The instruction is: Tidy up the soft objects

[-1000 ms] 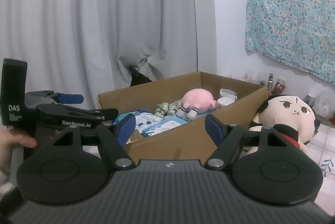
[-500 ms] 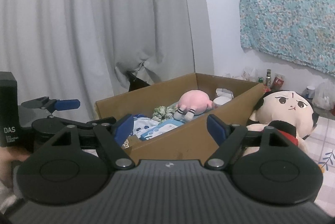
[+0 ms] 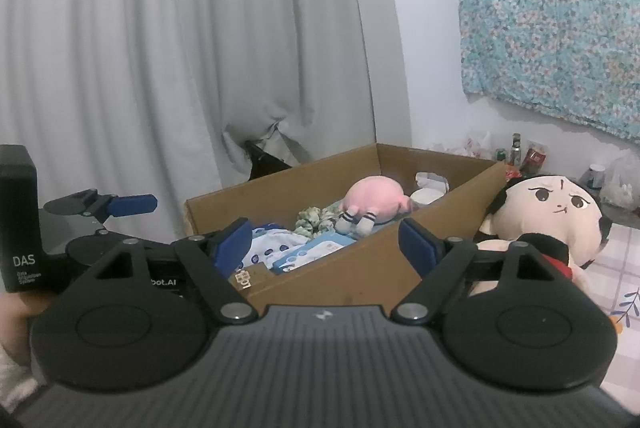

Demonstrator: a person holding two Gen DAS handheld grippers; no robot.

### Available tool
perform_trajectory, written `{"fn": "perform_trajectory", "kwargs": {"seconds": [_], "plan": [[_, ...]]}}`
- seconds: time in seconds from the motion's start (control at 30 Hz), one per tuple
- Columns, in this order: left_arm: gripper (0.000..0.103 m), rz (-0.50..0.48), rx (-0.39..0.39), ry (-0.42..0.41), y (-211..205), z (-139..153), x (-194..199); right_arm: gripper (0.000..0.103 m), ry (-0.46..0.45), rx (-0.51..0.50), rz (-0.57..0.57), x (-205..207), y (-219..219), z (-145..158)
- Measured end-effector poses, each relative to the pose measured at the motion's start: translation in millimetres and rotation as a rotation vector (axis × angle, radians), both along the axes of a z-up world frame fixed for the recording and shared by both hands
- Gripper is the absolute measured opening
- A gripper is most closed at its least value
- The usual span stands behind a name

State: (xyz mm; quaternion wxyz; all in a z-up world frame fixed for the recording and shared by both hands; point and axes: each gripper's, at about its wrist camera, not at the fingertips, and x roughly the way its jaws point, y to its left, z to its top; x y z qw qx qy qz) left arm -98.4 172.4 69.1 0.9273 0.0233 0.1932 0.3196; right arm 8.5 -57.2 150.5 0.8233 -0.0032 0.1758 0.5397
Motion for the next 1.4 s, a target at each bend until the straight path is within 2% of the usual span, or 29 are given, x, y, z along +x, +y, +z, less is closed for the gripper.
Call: {"fn": "perform_trajectory", "kwargs": {"seconds": [0.8,0.97,1.23,1.4], "plan": [[0.103,0.007,-0.003,0.003,10,2,-1,0.082,-0.003,0.008,0.003,-4,-2,6],[0.103,0.005,0.038,-0.021,5,2,-4,0.083,0.014,0.008,-0.008,-1,0,4],[0.103,-0.013,0.161,0.013,-11,0,1,0.083,0.008,0.003,0.000,-4,2,4],[0.103,-0.022,0.207,0.030,-20,-2,4,0.083,0.006,0.001,0.003,-4,2,3]]}}
